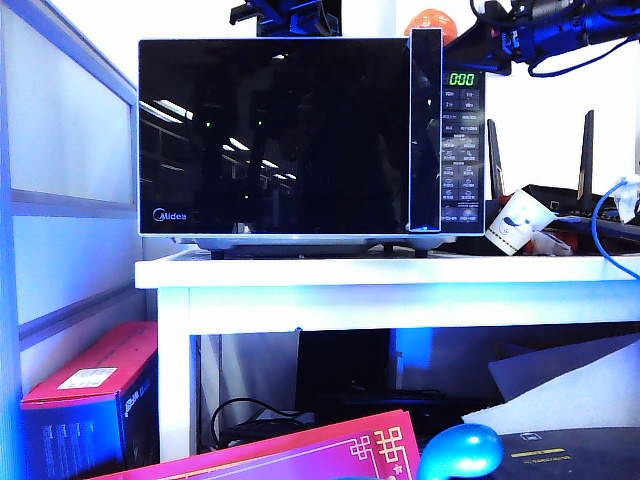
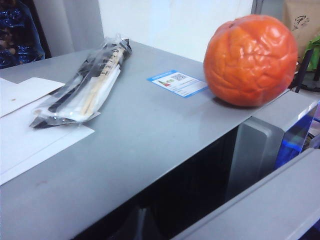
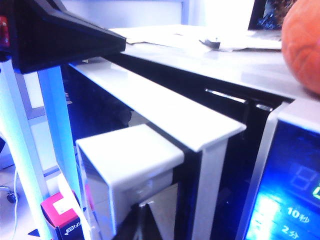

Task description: Open the microwave door, place the orange inside the microwave, then close the microwave door.

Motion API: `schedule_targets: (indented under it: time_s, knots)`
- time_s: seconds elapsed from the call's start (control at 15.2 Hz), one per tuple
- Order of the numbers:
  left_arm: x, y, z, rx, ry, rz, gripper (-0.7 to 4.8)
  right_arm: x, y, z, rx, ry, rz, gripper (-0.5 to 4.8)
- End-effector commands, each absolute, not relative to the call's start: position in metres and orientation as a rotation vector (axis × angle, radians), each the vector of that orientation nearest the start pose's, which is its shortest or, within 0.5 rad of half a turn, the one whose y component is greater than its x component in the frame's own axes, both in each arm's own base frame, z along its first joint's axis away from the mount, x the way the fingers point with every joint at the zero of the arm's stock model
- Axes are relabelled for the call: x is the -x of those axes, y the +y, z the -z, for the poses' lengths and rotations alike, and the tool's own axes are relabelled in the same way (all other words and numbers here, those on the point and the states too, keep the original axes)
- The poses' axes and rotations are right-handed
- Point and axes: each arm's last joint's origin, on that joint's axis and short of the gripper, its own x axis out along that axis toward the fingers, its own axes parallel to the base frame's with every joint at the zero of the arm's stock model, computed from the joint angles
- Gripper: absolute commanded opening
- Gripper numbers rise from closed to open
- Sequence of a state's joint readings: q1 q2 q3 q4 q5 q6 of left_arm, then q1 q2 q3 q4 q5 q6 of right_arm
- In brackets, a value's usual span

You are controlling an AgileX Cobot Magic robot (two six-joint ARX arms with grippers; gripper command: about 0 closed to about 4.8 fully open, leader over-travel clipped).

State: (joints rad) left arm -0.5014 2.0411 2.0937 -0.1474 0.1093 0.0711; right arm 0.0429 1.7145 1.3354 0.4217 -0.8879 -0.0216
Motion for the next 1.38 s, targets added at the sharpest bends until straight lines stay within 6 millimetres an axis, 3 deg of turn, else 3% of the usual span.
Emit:
schedule_targets:
  time_s: [0.07, 0.59, 0.79, 1.38]
  knots:
    - [-0.419, -0.234, -0.391, -0.097, 0.143, 0.620, -0.05, -0.389, 0.039, -0.342, 0.051, -0.082, -0.933, 0.08]
    - [-0.419, -0.234, -0.390, -0.102, 0.149, 0.621, -0.05, -0.388, 0.011, -0.347, 0.054, -0.091, -0.819, 0.08]
    - [-0.419, -0.234, -0.390, -0.101, 0.148, 0.622, -0.05, -0.394, 0.019, -0.344, 0.114, -0.115, -0.646, 0.08]
    - [-0.419, -0.234, -0.390, -0.101, 0.149, 0.625, -0.05, -0.413, 0.052, -0.320, 0.096, -0.115, -0.515, 0.08]
